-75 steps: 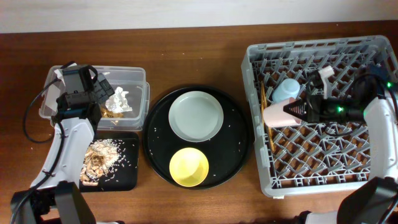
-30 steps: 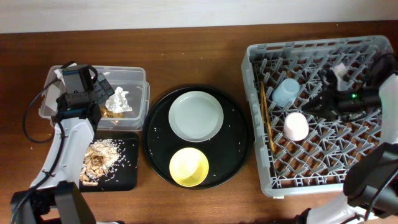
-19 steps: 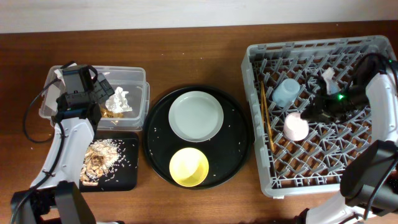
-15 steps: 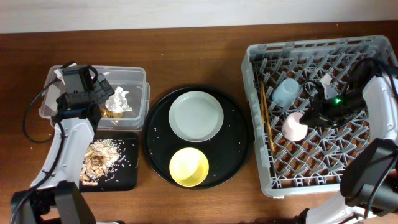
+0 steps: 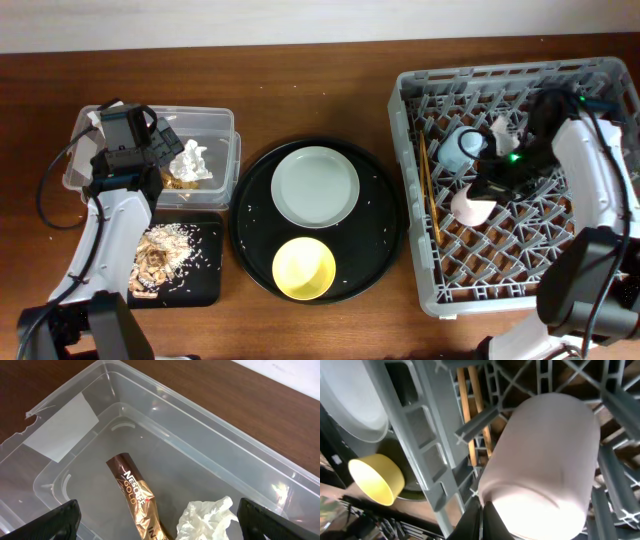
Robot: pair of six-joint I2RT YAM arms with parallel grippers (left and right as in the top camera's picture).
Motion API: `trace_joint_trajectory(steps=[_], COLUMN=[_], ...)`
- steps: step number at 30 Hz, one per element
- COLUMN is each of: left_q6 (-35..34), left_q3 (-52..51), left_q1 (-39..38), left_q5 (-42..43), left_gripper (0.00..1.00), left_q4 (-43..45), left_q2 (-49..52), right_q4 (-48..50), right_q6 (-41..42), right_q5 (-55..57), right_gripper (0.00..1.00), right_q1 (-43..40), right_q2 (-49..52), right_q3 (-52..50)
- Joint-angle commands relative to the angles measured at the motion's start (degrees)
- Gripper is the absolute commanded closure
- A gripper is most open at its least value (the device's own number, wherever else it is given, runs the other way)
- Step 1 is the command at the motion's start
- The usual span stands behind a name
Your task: Sort waste into correct bins and load items into the dishwasher rack
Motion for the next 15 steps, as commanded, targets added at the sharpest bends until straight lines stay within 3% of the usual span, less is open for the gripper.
trace_joint_trajectory(steps=[1, 6, 11, 12, 15], left_q6=[0.2, 0.2, 0.2, 0.2, 0.2], left_q3=[0.4, 0.4, 0.4, 0.4, 0.4], left_q1=[0.2, 0.2, 0.2, 0.2, 0.2], left_q5=[0.2, 0.2, 0.2, 0.2, 0.2], left_gripper=[0.01, 0.01, 0.01, 0.01, 0.01], left_q4=[0.1, 0.1, 0.1, 0.1, 0.1], left_q2=[0.2, 0.2, 0.2, 0.2, 0.2], right_q4=[-1.2, -1.4, -6.1, -6.1, -6.3], right_q6=[0.5, 0.3, -1.3, -1.0, 12.5], right_q5=[4.5, 0.8, -4.1, -2.2, 20.6], right_gripper=[0.94, 0.94, 0.94, 0.94, 0.96], right_q1=[0.9, 0.8, 6.6, 9.1, 13.6], right_q2=[-1.6, -1.6, -6.2, -7.6, -9.9], right_q3=[1.0, 2.5, 14.3, 15.3, 15.4])
